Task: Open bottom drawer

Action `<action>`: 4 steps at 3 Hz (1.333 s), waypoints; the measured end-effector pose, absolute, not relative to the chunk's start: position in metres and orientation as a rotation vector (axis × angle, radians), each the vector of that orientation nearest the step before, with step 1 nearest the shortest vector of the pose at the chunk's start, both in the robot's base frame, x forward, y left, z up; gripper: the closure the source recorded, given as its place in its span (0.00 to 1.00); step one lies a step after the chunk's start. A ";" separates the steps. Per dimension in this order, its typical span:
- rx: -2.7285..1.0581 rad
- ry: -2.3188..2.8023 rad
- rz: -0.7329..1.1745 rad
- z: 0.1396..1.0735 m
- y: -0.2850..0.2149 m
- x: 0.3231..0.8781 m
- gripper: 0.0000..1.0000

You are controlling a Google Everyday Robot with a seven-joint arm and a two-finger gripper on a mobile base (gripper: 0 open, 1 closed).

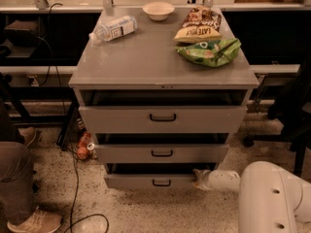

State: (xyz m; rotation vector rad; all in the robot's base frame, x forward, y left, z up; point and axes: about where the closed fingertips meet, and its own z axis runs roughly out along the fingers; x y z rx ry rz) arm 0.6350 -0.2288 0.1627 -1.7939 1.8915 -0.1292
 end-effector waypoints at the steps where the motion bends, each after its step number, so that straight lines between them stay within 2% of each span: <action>1: -1.795 1.892 -0.127 0.161 -0.229 0.632 1.00; 4: -1.769 1.913 -0.117 0.155 -0.232 0.613 1.00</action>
Offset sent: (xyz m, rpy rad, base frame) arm -0.0001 0.0000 0.0001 0.0000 0.0001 0.0000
